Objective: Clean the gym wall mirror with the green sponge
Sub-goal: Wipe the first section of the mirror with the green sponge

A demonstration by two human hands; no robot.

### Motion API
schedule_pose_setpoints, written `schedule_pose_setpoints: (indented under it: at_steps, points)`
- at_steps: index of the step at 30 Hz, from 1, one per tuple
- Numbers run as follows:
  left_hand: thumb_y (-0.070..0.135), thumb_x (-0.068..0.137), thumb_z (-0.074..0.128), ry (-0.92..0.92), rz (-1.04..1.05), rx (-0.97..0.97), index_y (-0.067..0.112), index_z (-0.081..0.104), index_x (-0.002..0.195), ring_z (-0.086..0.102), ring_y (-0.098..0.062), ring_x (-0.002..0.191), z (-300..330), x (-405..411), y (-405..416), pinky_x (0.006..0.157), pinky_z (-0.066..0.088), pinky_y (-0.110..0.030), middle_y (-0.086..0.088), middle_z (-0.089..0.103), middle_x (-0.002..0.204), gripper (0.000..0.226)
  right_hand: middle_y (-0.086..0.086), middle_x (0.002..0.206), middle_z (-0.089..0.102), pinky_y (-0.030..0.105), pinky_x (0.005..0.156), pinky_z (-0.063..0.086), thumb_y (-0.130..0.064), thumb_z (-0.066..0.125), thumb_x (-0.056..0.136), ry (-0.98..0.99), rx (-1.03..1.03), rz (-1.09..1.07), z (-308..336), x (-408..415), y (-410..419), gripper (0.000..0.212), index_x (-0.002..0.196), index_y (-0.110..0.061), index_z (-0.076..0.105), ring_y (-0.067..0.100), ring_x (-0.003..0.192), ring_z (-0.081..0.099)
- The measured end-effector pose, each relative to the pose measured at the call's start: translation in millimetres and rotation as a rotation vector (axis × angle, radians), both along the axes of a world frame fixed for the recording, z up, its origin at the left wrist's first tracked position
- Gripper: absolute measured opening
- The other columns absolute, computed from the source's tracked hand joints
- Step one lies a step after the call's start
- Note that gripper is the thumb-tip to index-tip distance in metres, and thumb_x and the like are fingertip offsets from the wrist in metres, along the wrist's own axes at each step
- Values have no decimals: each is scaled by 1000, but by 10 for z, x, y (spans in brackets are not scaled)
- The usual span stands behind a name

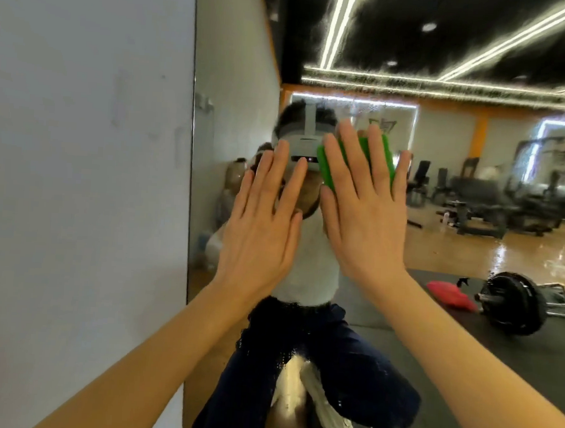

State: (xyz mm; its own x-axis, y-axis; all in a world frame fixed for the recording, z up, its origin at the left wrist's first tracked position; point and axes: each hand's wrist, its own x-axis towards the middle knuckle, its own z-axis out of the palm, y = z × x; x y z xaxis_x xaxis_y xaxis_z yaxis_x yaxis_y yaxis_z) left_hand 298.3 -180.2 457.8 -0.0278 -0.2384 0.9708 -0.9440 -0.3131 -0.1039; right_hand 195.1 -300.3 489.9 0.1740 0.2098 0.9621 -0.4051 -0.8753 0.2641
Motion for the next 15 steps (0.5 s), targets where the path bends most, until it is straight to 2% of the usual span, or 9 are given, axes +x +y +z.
schedule_pose_setpoints:
  at_steps: [3,5,7,11,13,15]
  points:
    - [28,108,31,-31,32,-1,9,20,160,9,-29,157,-49,71,-17,128,1,-39,-18,14,168,57,9,165,22,50,125,-2,-25,50,102,120,23,-49,-953,-210,-72,61,157,-15,28,28,155,8]
    - [28,107,31,-46,58,-4,9,20,160,9,-29,157,-58,91,-30,128,3,-40,-18,15,168,57,4,165,20,50,125,0,-27,49,100,202,-28,-84,-1197,-320,-125,63,157,-17,25,25,156,6]
    - [29,107,30,-43,77,-10,10,19,160,7,-27,157,-64,97,-41,128,4,-40,-17,15,168,57,3,165,19,49,125,-3,-27,47,101,200,-49,-68,-892,-282,-150,61,157,-17,25,25,156,5]
    - [33,108,26,-26,61,-19,12,19,160,7,-26,157,-70,103,-49,127,2,-39,-16,16,168,56,11,162,32,44,123,-11,-26,39,107,-70,54,-21,240,-30,-126,50,155,-13,35,31,152,17]
    - [35,108,26,-25,61,-15,13,18,160,6,-25,157,-75,106,-45,127,2,-39,-16,15,168,57,11,162,31,46,123,-9,-25,41,107,-125,78,-21,312,16,-110,50,155,-12,35,33,152,19]
    - [35,107,30,-27,63,-12,12,18,161,4,-24,157,-81,113,-38,128,1,-39,-15,13,168,59,11,163,27,48,124,-7,-25,43,106,-87,90,2,-99,-30,-104,52,156,-11,34,29,154,10]
